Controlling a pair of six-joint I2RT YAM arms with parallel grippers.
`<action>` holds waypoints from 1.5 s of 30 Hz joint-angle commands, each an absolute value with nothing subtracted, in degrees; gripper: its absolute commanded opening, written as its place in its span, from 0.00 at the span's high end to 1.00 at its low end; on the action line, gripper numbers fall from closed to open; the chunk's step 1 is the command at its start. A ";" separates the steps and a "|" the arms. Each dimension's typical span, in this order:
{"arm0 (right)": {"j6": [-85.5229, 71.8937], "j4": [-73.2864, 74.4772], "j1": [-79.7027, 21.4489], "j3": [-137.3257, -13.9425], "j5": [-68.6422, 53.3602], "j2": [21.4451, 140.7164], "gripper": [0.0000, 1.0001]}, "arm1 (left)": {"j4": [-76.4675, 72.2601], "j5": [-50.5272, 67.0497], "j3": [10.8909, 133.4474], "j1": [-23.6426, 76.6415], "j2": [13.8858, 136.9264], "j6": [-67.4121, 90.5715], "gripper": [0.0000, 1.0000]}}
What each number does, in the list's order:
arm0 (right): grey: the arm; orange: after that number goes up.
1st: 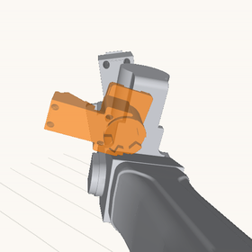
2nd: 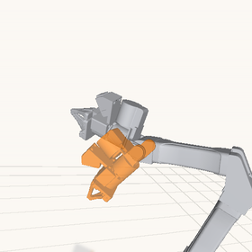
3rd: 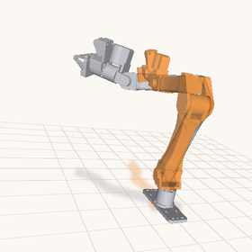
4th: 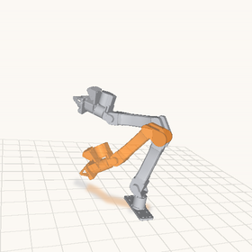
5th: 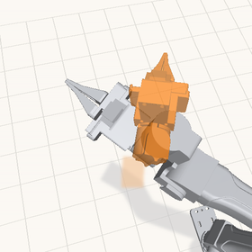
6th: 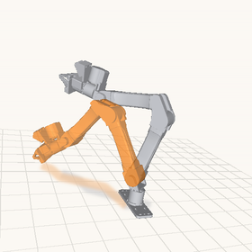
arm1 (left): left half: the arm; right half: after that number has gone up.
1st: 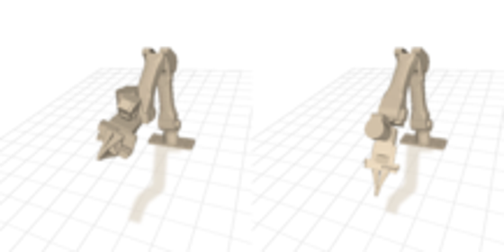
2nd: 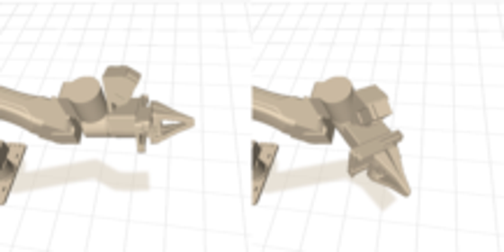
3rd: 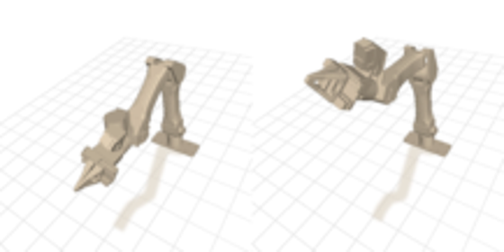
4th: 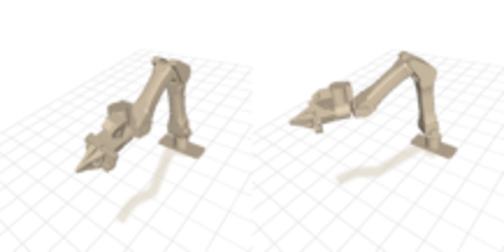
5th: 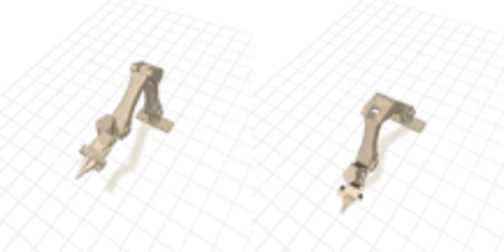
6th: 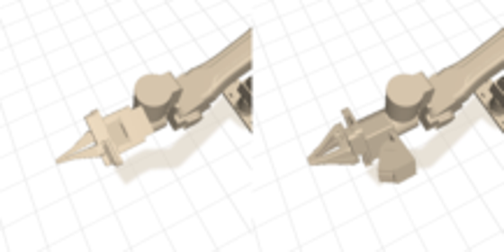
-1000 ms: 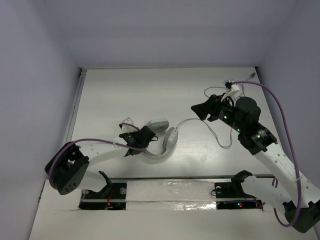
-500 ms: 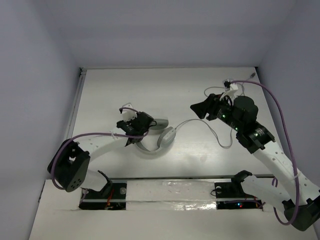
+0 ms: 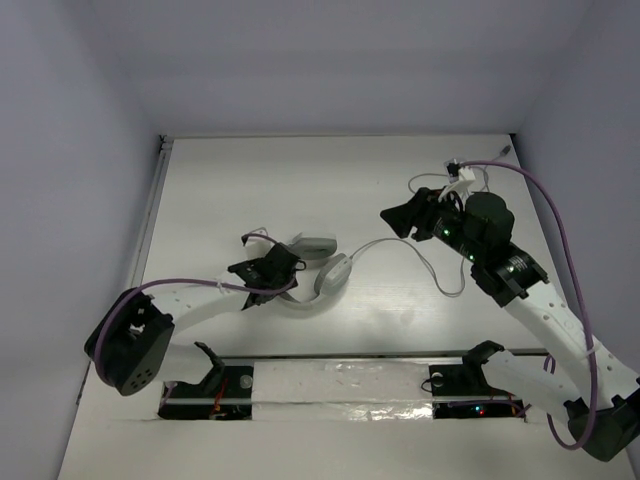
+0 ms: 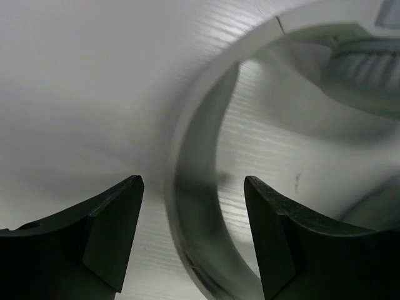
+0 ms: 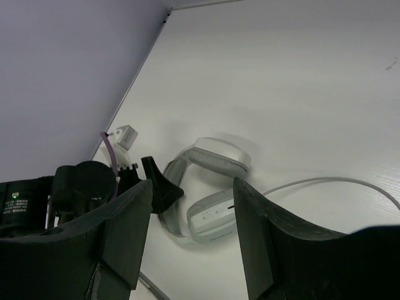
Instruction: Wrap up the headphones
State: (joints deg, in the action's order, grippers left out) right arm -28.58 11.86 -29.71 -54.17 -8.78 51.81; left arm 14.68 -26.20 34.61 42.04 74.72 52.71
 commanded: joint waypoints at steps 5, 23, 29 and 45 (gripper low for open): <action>-29.18 8.52 -30.59 -53.79 -8.26 51.68 0.40 | 11.87 -23.46 34.45 45.53 79.80 55.99 0.44; -28.48 1.51 -30.59 -48.17 -9.14 51.76 1.00 | 19.77 -27.52 49.99 40.88 66.03 38.00 1.00; -24.88 -5.97 -30.59 -45.53 -11.60 53.96 0.36 | 23.29 -20.58 62.48 33.67 61.62 27.61 1.00; -17.14 -8.78 -30.59 -44.21 -11.58 62.03 0.08 | 27.95 7.46 76.81 18.28 60.38 16.17 1.00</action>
